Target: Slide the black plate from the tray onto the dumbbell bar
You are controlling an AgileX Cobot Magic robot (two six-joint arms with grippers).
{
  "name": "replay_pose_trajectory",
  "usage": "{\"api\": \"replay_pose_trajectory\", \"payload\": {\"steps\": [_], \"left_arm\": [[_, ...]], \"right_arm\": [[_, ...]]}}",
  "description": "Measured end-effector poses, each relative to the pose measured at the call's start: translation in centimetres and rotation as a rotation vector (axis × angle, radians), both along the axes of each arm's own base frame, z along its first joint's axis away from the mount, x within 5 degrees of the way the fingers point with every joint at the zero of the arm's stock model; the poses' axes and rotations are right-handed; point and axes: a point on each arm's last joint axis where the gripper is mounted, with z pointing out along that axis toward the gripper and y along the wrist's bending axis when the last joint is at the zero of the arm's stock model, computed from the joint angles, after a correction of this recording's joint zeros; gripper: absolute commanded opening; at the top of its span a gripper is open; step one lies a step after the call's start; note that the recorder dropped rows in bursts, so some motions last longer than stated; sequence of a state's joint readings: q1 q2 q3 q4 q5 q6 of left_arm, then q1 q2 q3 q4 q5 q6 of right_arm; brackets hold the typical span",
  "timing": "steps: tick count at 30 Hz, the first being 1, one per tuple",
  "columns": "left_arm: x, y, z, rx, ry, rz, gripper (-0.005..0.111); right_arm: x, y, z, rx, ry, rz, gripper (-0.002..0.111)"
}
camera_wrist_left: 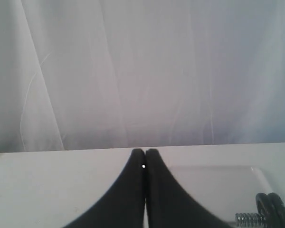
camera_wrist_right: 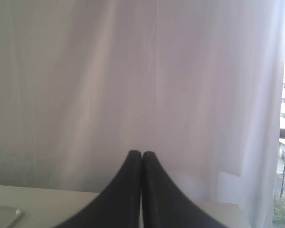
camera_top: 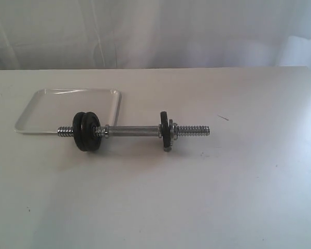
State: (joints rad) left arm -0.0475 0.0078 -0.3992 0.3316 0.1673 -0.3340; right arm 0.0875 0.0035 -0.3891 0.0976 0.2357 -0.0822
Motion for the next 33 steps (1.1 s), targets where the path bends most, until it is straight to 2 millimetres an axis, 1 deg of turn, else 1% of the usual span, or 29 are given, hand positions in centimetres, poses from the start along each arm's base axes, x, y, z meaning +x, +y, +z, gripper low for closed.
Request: {"api": "replay_pose_trajectory", "payload": {"steps": [3, 4, 7, 8, 11, 13, 14, 15, 16, 17, 18, 20, 25, 33], "left_arm": [[0.0, 0.0, -0.2, -0.018, 0.017, -0.004, 0.000], [0.0, 0.0, -0.3, -0.033, 0.029, -0.008, 0.000], [0.1, -0.6, -1.3, -0.187, 0.122, -0.073, 0.000], [0.2, -0.7, -1.5, -0.203, 0.130, -0.081, 0.000], [1.4, -0.9, -4.2, -0.228, 0.159, -0.092, 0.000], [2.4, -0.9, -7.1, -0.230, 0.190, -0.090, 0.000], [2.9, -0.9, -9.0, -0.233, 0.205, -0.089, 0.000], [3.1, -1.0, -10.4, -0.233, 0.224, -0.087, 0.000], [3.2, -1.0, -11.5, -0.233, 0.271, -0.082, 0.000], [3.2, -1.0, -11.9, -0.233, 0.289, -0.079, 0.000], [3.2, -1.0, -12.1, -0.230, 0.306, -0.077, 0.000], [3.1, -0.9, -12.3, -0.197, 0.328, -0.075, 0.000], [3.1, -0.9, -12.5, -0.163, 0.346, -0.074, 0.000], [3.1, -0.9, -12.6, -0.137, 0.355, -0.075, 0.000]], "right_arm": [[-0.7, 0.0, 1.1, 0.022, -0.034, 0.008, 0.000], [-0.7, 0.0, 1.2, 0.035, -0.035, 0.012, 0.000], [-0.7, 0.0, 1.2, 0.091, -0.029, 0.030, 0.000], [-0.6, 0.0, 1.0, 0.100, -0.024, 0.033, 0.000], [0.5, 0.1, -1.0, 0.096, 0.038, 0.029, 0.000], [1.4, 0.1, -2.8, 0.096, 0.067, 0.023, 0.000], [2.0, 0.1, -4.1, 0.103, 0.071, 0.019, 0.000], [2.4, 0.1, -5.2, 0.110, 0.072, 0.015, 0.000], [3.0, 0.1, -6.9, 0.115, 0.079, 0.007, 0.000], [3.3, 0.1, -8.0, 0.115, 0.093, 0.003, 0.000], [3.6, 0.1, -9.5, 0.114, 0.128, 0.000, 0.000], [3.7, 0.2, -10.5, 0.109, 0.191, 0.002, 0.000], [3.7, 0.3, -11.6, 0.097, 0.299, 0.010, 0.000], [3.6, 0.4, -12.3, 0.189, 0.384, 0.026, 0.000]]}}
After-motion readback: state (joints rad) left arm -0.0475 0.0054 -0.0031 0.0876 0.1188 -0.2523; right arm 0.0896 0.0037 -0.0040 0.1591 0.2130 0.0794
